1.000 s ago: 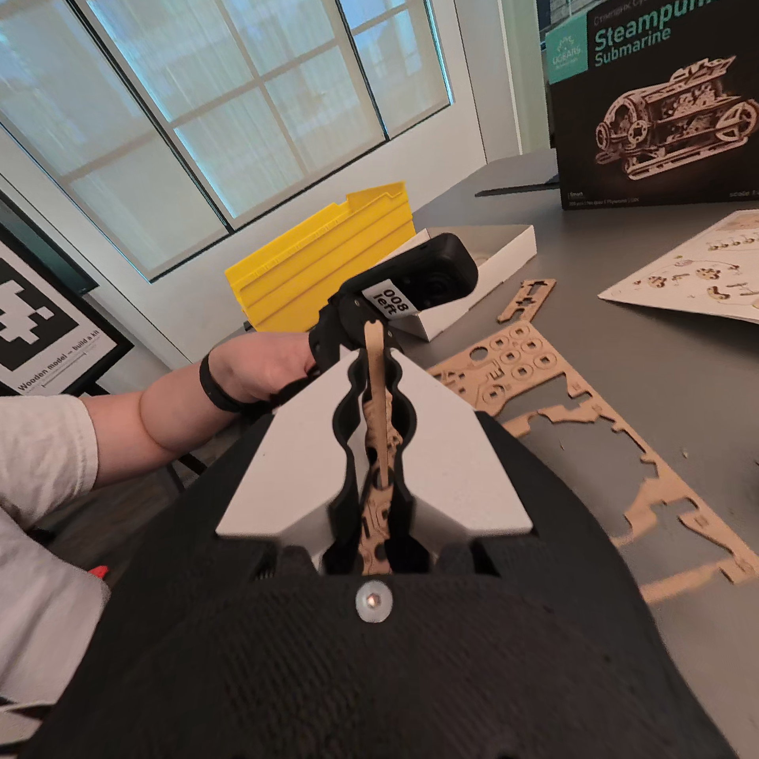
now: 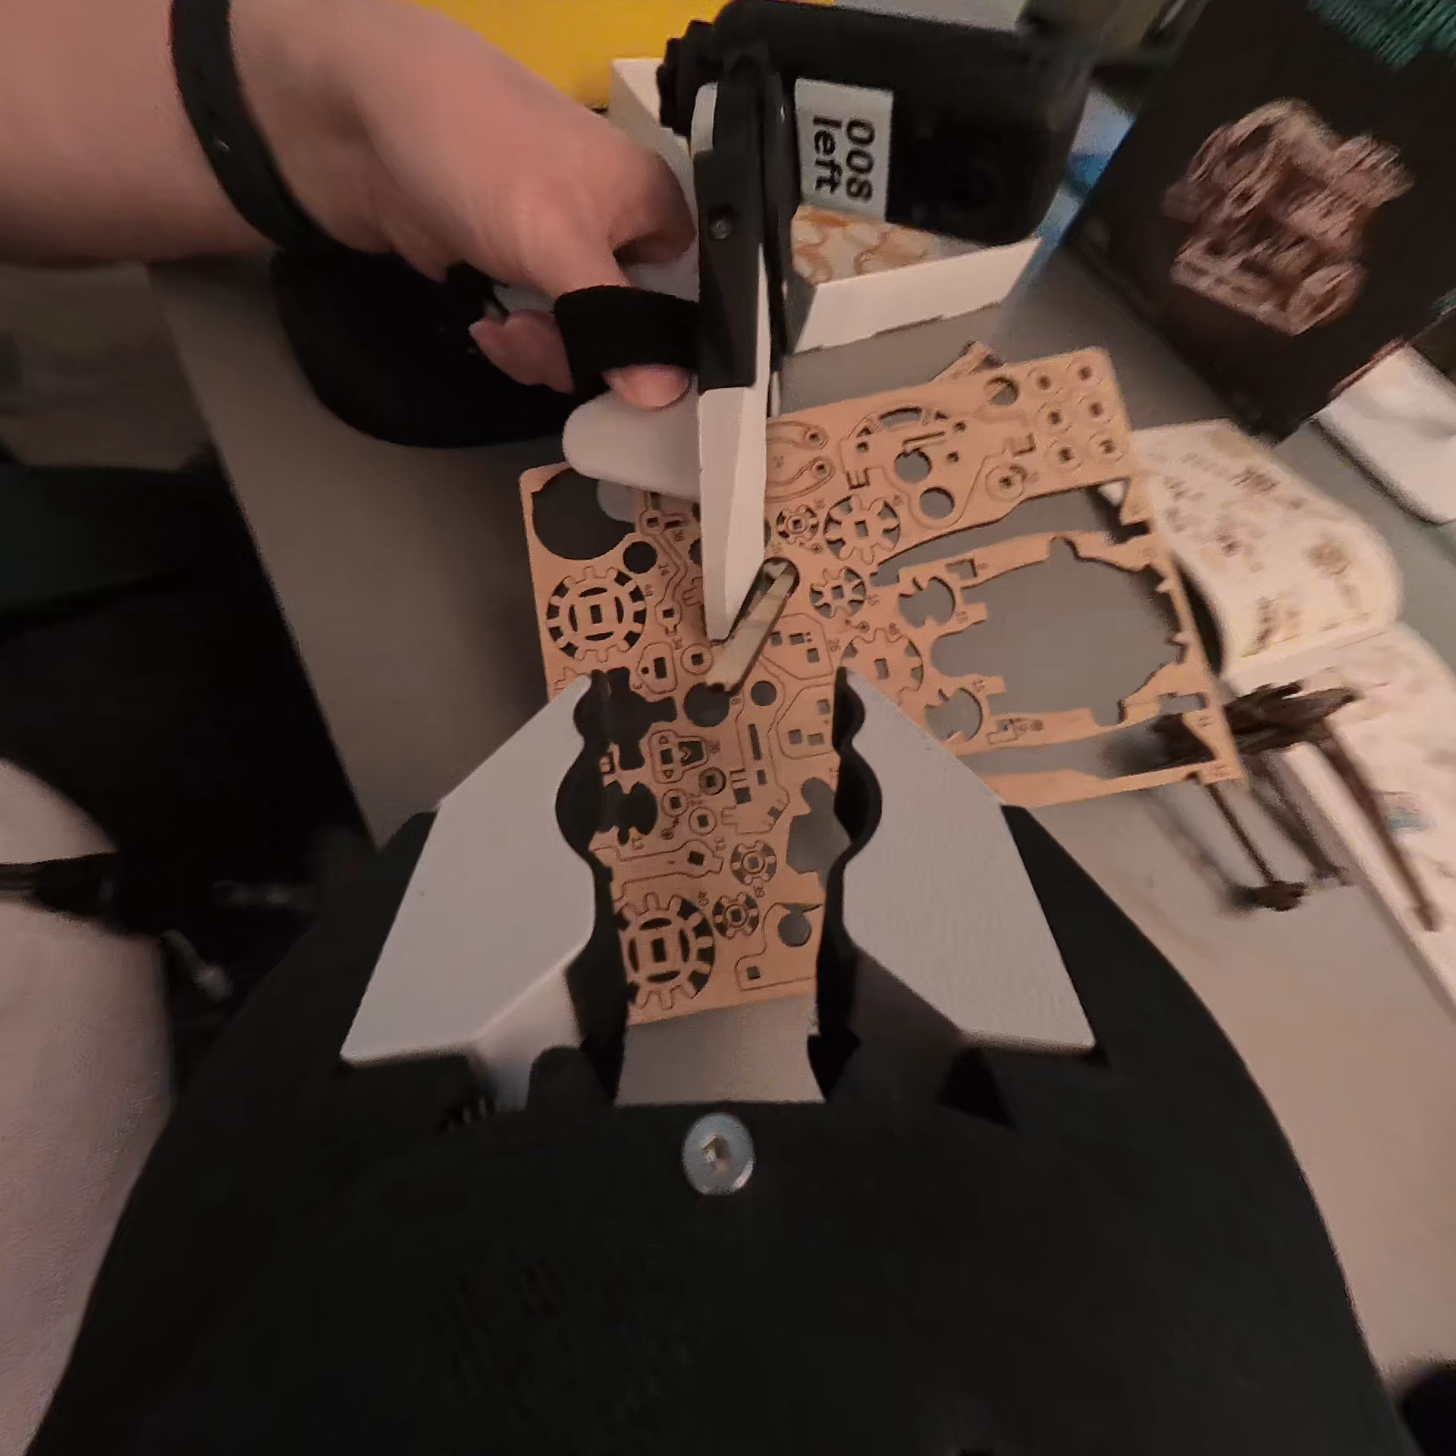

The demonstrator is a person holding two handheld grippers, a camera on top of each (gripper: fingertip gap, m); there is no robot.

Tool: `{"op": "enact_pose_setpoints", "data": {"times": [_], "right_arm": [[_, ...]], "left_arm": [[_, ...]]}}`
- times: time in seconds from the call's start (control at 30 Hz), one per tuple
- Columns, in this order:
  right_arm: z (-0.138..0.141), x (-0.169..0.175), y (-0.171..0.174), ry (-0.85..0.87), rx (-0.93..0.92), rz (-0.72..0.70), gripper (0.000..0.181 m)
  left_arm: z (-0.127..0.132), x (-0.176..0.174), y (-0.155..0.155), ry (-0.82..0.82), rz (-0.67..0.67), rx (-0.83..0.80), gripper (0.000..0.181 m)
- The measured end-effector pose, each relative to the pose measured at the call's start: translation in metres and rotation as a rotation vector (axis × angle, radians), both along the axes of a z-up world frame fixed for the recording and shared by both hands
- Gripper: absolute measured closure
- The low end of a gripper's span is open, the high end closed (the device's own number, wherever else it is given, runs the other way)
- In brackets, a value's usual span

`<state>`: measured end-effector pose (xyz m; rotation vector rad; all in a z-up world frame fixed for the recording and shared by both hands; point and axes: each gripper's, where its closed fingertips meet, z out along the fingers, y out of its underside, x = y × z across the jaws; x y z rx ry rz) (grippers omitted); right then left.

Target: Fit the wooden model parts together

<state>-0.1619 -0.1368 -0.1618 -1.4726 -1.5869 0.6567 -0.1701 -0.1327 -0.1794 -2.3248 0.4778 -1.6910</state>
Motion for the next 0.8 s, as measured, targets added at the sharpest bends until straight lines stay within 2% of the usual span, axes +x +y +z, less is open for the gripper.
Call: {"op": "enact_pose_setpoints", "data": {"times": [0.13, 0.37, 0.53, 0.8], "right_arm": [[0.003, -0.006, 0.008, 0.066, 0.208, -0.082, 0.133], [0.01, -0.008, 0.01, 0.181, 0.283, -0.18, 0.136], [0.013, -0.005, 0.01, 0.233, 0.239, -0.229, 0.134], [0.002, -0.003, 0.019, 0.205, 0.177, -0.264, 0.132]], "left_arm": [[-0.001, 0.0, 0.0, -0.003, -0.001, -0.007, 0.18], [-0.002, -0.001, 0.002, -0.016, 0.007, -0.025, 0.18], [-0.001, -0.002, 0.003, -0.019, 0.011, -0.021, 0.18], [-0.001, -0.002, 0.003, -0.018, 0.014, -0.018, 0.18]]}}
